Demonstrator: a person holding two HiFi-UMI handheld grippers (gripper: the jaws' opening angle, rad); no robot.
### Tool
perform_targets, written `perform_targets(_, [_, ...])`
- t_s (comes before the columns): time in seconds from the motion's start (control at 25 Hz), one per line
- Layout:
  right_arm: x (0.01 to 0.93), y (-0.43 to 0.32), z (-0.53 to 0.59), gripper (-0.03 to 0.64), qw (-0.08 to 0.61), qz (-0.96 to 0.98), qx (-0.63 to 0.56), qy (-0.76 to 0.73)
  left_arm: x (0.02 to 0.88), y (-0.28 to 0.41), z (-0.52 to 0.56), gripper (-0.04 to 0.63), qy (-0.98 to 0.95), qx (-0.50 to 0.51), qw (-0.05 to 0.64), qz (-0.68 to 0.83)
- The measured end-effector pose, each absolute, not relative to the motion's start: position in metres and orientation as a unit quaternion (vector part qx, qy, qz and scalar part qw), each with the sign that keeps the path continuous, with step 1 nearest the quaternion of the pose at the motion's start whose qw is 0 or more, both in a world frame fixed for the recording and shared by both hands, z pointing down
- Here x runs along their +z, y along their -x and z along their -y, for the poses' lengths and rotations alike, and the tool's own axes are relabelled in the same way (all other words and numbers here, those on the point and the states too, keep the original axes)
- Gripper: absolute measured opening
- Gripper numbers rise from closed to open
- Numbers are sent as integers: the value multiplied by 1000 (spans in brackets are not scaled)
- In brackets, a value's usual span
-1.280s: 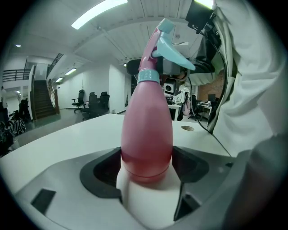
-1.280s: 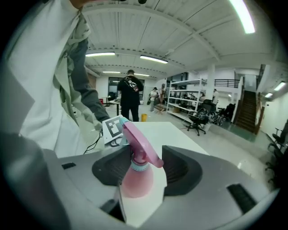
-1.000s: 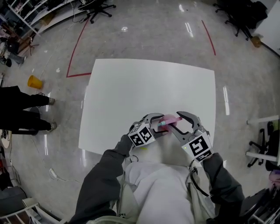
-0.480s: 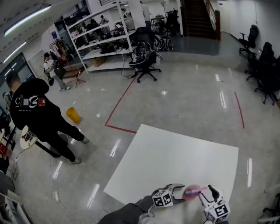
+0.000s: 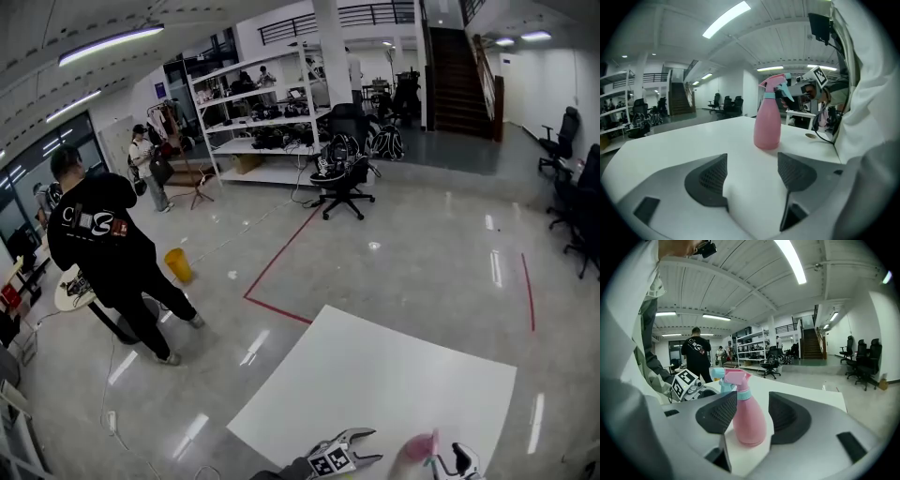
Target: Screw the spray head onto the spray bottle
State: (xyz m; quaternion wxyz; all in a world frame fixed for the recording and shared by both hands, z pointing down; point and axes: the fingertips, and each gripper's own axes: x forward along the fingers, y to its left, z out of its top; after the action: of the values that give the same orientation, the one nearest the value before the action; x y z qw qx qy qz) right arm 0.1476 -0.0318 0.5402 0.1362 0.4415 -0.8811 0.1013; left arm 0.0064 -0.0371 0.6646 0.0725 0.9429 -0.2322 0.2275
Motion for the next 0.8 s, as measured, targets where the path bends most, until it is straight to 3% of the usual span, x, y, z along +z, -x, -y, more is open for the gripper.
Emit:
perform_targets(0.24, [553, -157, 37, 206, 149, 868, 100, -462, 655, 10, 47, 273, -929, 203, 85, 297])
perform_targets(0.8, [537, -166, 8, 204, 95, 830, 112, -537, 638, 25, 8, 272, -930, 188, 88, 303])
